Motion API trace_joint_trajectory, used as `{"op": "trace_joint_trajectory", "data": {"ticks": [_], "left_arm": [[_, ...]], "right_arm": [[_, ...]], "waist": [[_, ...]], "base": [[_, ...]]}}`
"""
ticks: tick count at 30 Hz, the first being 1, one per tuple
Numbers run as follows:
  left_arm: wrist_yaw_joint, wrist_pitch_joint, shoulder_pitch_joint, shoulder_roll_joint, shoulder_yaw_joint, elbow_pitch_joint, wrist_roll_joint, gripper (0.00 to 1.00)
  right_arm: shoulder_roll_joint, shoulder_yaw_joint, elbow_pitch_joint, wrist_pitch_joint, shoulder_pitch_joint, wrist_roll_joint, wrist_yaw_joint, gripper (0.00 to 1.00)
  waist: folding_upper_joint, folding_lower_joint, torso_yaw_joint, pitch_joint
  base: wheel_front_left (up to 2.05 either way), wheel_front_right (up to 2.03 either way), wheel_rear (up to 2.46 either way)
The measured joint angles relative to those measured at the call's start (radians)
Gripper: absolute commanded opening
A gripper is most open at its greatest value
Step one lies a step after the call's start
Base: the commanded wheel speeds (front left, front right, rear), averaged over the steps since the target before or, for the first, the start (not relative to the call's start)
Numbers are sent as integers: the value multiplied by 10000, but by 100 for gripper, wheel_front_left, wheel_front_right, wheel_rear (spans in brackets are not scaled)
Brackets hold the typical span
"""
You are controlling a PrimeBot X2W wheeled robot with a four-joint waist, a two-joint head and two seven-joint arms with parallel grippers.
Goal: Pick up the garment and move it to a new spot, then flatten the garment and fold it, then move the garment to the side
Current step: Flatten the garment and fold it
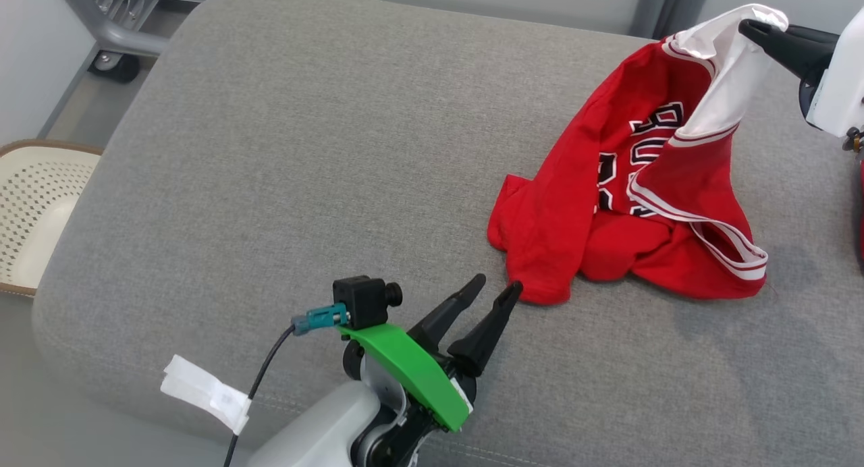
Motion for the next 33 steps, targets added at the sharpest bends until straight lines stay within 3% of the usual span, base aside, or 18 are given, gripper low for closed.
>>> {"op": "trace_joint_trajectory", "data": {"ticks": [18, 31, 32, 33], "left_arm": [[-4, 69, -799, -35, -94, 2366, 391, 100], [-8, 0, -1507, -44, -447, 2640, 165, 100], [-8, 0, -1529, -44, -508, 2631, 115, 92], [-8, 0, -1541, -44, -616, 2610, 75, 76]], "right_arm": [[462, -82, -876, -786, -199, 13, 123, 0], [408, -128, -911, -1001, -193, 12, 276, 0], [405, -134, -909, -1068, -191, 10, 276, 0], [387, -155, -903, -1087, -185, 4, 276, 0]], "waist": [[0, 0, -1560, 1002], [0, 0, -1838, 1531], [0, 0, -1828, 1536], [0, 0, -1812, 1537]], "base": [[0, 0, 0], [0, 0, 0], [0, 0, 0], [0, 0, 0]]}}
